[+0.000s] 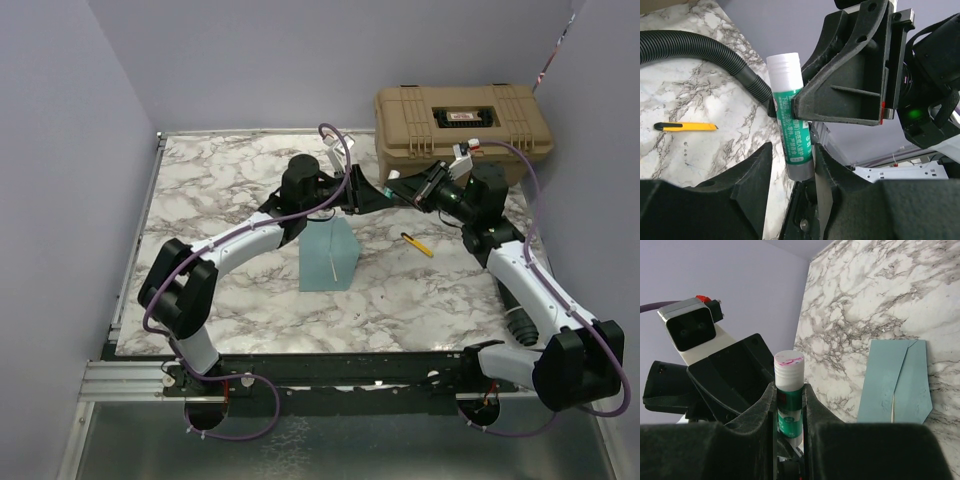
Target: Place the letter into the envelope and seal it
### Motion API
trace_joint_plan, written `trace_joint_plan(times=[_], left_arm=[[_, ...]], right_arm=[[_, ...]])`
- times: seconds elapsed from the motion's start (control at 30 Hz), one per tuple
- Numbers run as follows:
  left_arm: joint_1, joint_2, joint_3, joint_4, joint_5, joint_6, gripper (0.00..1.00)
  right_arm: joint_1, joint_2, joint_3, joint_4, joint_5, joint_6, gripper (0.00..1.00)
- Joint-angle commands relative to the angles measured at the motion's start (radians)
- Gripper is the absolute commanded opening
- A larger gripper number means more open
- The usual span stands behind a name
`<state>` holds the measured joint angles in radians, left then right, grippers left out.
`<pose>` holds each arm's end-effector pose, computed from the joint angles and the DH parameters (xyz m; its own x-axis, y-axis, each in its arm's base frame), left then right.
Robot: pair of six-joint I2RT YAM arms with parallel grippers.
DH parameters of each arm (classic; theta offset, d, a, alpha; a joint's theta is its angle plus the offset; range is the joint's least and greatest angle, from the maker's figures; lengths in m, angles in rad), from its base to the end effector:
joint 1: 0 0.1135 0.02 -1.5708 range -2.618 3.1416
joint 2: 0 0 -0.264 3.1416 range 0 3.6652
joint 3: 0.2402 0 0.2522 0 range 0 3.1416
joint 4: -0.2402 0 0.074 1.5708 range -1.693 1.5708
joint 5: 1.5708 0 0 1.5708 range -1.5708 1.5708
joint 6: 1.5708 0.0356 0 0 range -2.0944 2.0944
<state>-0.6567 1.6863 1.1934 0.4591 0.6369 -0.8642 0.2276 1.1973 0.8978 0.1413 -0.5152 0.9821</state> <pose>0.3016 -0.2592 0.3092 -0.7487 -0.1949 -0.6336 0.6039 0.1935 -0.7732 0.2679 0.0801 0.3278 -0.6427 0.5940 -0.4838 -0.2446 0.4393 0.8644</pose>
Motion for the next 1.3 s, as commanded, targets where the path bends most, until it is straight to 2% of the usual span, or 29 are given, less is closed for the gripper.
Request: trace_joint_plan(times=[0.0, 0.07, 0.17, 0.23, 0.3, 0.33, 0.4, 0.5, 0.63, 0.83, 0.93, 1.0, 1.07, 1.13, 1.2, 1.27], left_arm=[[-0.004, 0.026, 0.035, 0.013, 0.043, 0.035, 0.36], [-0.004, 0.031, 0.041, 0.013, 0.057, 0.045, 0.27], [-0.003, 0.040, 0.046, 0.014, 0.087, 0.067, 0.00], [-0.001, 0.034, 0.038, 0.005, 0.108, 0.105, 0.00], [0.005, 0.016, 0.028, -0.045, 0.119, 0.184, 0.00], [0.009, 0.005, 0.024, -0.087, 0.118, 0.241, 0.00], [0.012, -0.017, 0.026, -0.193, 0.123, 0.371, 0.00], [0.011, -0.057, 0.024, -0.315, 0.163, 0.557, 0.00], [0.026, -0.093, 0.022, -0.398, 0.187, 0.674, 0.00], [0.049, -0.098, 0.023, -0.419, 0.222, 0.701, 0.00], [0.058, -0.100, 0.021, -0.423, 0.227, 0.706, 0.00], [0.064, -0.103, 0.019, -0.425, 0.235, 0.707, 0.00], [0.068, -0.109, 0.016, -0.426, 0.240, 0.709, 0.00], [0.072, -0.114, 0.012, -0.427, 0.248, 0.709, 0.00], [0.074, -0.118, 0.007, -0.427, 0.256, 0.711, 0.00], [0.074, -0.123, 0.003, -0.427, 0.259, 0.712, 0.00]], right_arm=[[0.004, 0.006, 0.036, 0.009, -0.046, -0.010, 0.05], [0.003, 0.007, 0.042, -0.002, -0.051, -0.014, 0.05], [0.004, 0.010, 0.056, -0.022, -0.054, -0.022, 0.08], [0.004, 0.011, 0.086, -0.082, -0.038, -0.048, 0.25], [0.004, 0.016, 0.138, -0.197, -0.010, -0.110, 0.51], [0.004, 0.024, 0.174, -0.255, -0.004, -0.147, 0.59], [0.003, 0.053, 0.248, -0.369, -0.020, -0.238, 0.66], [0.004, 0.126, 0.356, -0.549, -0.099, -0.369, 0.68], [0.004, 0.220, 0.457, -0.769, -0.165, -0.509, 0.67], [0.004, 0.210, 0.427, -0.709, -0.304, -0.503, 0.58], [0.003, 0.224, 0.429, -0.706, -0.330, -0.500, 0.45], [0.004, 0.230, 0.428, -0.701, -0.331, -0.495, 0.33], [0.004, 0.237, 0.426, -0.693, -0.338, -0.488, 0.29], [0.003, 0.247, 0.430, -0.693, -0.340, -0.486, 0.31], [0.004, 0.254, 0.430, -0.694, -0.336, -0.489, 0.42], [0.003, 0.261, 0.433, -0.694, -0.343, -0.493, 0.48]])
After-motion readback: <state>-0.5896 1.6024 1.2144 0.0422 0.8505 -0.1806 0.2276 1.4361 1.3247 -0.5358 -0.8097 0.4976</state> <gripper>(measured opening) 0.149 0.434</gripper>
